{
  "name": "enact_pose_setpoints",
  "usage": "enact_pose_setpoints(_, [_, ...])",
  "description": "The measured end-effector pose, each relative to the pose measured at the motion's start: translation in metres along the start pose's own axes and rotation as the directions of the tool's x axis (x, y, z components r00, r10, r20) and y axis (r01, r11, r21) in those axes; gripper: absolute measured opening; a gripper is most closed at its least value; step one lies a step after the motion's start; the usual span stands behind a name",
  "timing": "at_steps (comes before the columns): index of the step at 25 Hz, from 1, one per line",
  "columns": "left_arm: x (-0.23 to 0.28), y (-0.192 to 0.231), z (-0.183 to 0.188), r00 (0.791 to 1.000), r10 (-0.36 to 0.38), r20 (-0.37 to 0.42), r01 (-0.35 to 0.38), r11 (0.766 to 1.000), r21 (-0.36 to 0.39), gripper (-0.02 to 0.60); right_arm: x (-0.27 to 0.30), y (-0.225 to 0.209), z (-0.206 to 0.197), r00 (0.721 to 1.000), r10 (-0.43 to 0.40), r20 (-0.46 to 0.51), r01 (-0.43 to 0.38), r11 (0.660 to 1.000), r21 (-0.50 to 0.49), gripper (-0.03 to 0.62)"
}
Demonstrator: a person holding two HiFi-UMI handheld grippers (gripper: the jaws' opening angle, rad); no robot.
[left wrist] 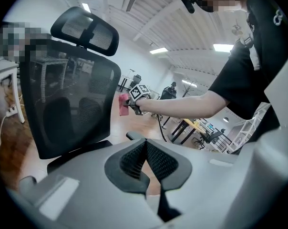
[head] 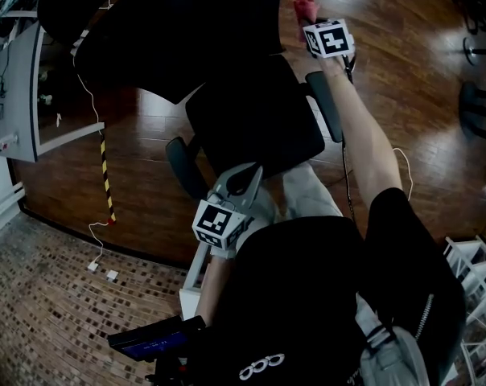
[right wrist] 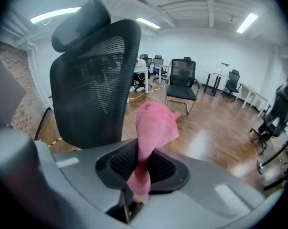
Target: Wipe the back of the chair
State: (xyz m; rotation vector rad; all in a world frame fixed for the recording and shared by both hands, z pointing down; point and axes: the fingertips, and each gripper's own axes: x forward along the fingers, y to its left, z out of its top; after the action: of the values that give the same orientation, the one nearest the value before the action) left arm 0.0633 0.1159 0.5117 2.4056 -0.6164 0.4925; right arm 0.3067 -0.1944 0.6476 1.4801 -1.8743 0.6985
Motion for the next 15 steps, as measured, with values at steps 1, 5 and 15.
enact_pose_setpoints(1, [-0.001,-0.001,-0.002,1.0,0.0,-0.001,0.0,1.0,-0.003,-0.011,0.004,0.006,-0.001,1.0,0.013,0.0,-0.013,1.0,-0.008,0.049])
enact_pose_setpoints(5, [-0.014,0.002,-0.011,1.0,0.027,0.001,-0.027,0.999,-0.025,-0.011,0.019,0.047,0.007,0.997,0.076,0.003,-0.076,0.995,-0.071,0.049])
enact_pose_setpoints(15, [-0.072,0.032,-0.033,0.992,0.121,0.044,-0.117,0.99,-0.082,-0.011,0.035,0.168,0.032,0.985,0.171,0.006,-0.166,0.964,-0.205,0.049])
